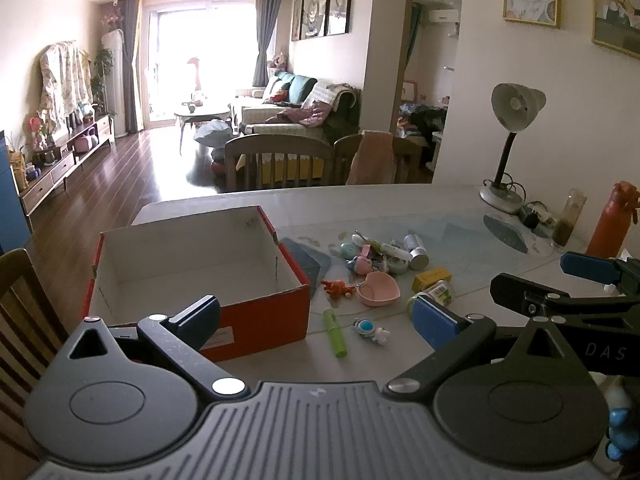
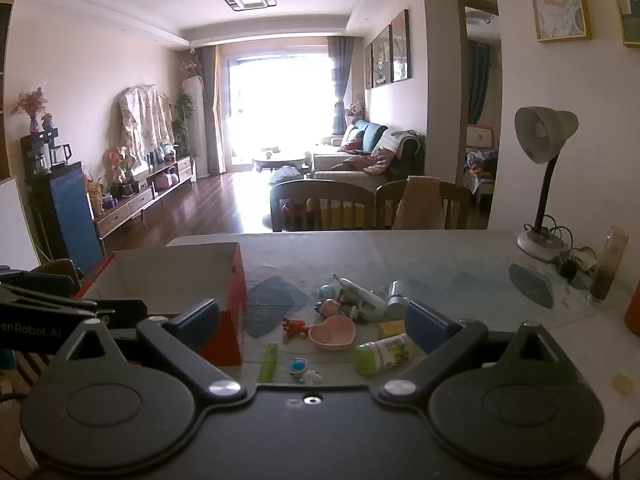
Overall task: Organize rigid objects
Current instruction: 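Reach the right tool to the green-capped jar while the left tool approaches the lime-green tube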
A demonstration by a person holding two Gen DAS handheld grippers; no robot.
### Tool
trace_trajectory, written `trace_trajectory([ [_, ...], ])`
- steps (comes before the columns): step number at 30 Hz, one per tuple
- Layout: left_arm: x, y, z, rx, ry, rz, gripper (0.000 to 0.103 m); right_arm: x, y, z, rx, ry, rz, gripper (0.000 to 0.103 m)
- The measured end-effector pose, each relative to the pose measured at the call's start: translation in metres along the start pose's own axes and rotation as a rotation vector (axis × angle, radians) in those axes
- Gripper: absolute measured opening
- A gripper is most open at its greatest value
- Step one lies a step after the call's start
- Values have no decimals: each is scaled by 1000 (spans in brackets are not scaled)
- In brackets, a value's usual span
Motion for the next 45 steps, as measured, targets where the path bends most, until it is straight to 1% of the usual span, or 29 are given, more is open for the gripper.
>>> trace_trajectory([
  [6,5,-18,11,2,-4,-17,103,0,-11,7,-8,-1,-20,98],
  [10,10,-39,20,10,1,-51,103,2,-26,21,5,-9,-44,98],
  [12,12,-49,23,17,6,-66,103,4,-35,29,17,-12,-58,96],
  [17,11,-81,31,19,21,-135,103,4,-57,46,47,-3,-100,96],
  [19,12,-92,34,17,19,-146,103,3,-66,54,51,-2,-123,96],
  [22,12,-109,39,36,17,-169,103,0,-81,66,46,-8,-154,96],
  [30,-2,-159,38,35,75,-282,103,-12,-121,97,37,5,-228,96],
  [33,-12,-177,39,62,73,-332,103,-18,-138,104,38,26,-261,96],
  [35,-18,-186,40,66,84,-362,103,-23,-148,106,44,41,-280,96],
  [39,-21,-197,47,48,88,-381,103,-29,-163,111,62,78,-308,96],
  [45,-28,-218,62,47,69,-403,102,-35,-193,115,77,111,-352,94],
])
Point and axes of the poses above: each gripper's, at about its wrist camera, not at the fingertips, and y roughly against the way its jaws point, z to its right, x to its top, the point moved 1 cm from there along -y, roughly the way its jaws point, and after that the axes turned 2 degrees about z, right-handed, at the moved point
